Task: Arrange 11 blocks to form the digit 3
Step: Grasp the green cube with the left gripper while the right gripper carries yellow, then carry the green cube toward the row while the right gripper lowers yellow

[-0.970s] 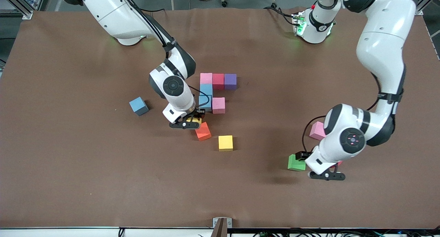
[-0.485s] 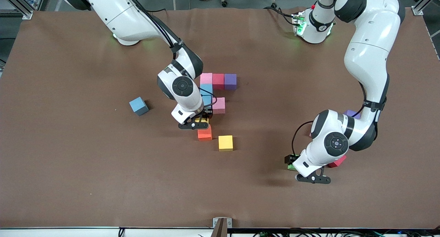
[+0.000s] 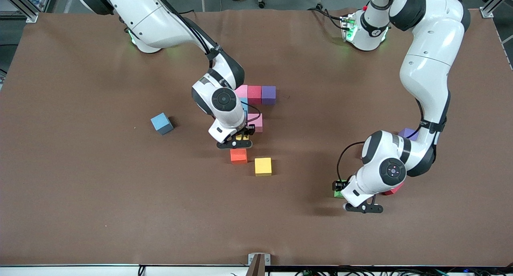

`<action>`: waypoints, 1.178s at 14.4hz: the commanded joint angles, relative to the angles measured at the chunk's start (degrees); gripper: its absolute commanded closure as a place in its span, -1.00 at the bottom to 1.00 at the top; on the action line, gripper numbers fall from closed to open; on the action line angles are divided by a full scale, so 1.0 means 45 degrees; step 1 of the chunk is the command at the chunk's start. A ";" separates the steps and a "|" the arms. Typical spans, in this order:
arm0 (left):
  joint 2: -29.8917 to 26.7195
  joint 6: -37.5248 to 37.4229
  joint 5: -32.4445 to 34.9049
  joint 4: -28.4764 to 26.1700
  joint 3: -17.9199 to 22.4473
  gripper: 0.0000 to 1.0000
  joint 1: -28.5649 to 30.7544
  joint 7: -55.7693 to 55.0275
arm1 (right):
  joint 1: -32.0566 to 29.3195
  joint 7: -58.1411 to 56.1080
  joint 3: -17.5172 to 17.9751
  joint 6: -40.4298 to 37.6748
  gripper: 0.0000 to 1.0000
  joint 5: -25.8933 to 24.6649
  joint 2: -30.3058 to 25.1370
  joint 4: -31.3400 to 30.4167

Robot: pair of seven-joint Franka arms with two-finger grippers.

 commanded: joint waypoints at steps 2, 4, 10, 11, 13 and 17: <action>-0.0419 -0.1210 -0.0532 -0.0029 0.0055 0.51 0.0097 -0.2115 | 0.0200 0.0053 -0.0036 -0.0724 0.99 -0.0144 0.0273 0.0187; -0.0732 -0.1934 -0.0531 -0.0029 0.0055 0.53 -0.0019 -0.3641 | 0.0297 0.0072 -0.0075 -0.0725 0.99 -0.0164 0.0273 0.0187; -0.1396 -0.3048 -0.0492 -0.0087 -0.0121 0.66 -0.0544 -0.9049 | 0.0356 0.0092 -0.0114 -0.0686 0.99 -0.0183 0.0273 0.0186; -0.1475 -0.3263 -0.0511 -0.0087 -0.0121 0.71 -0.0837 -1.0084 | 0.0356 0.0092 -0.0114 -0.0686 0.99 -0.0183 0.0292 0.0187; -0.1651 -0.3614 -0.0472 -0.0145 -0.0121 0.64 -0.1210 -1.2446 | 0.0376 0.0111 -0.0133 -0.0666 0.88 -0.0183 0.0293 0.0187; -0.2314 -0.3870 -0.0492 -0.0827 -0.0140 0.63 -0.1854 -1.5887 | 0.0317 0.0072 -0.0172 -0.0666 -1.00 -0.0222 0.0293 0.0206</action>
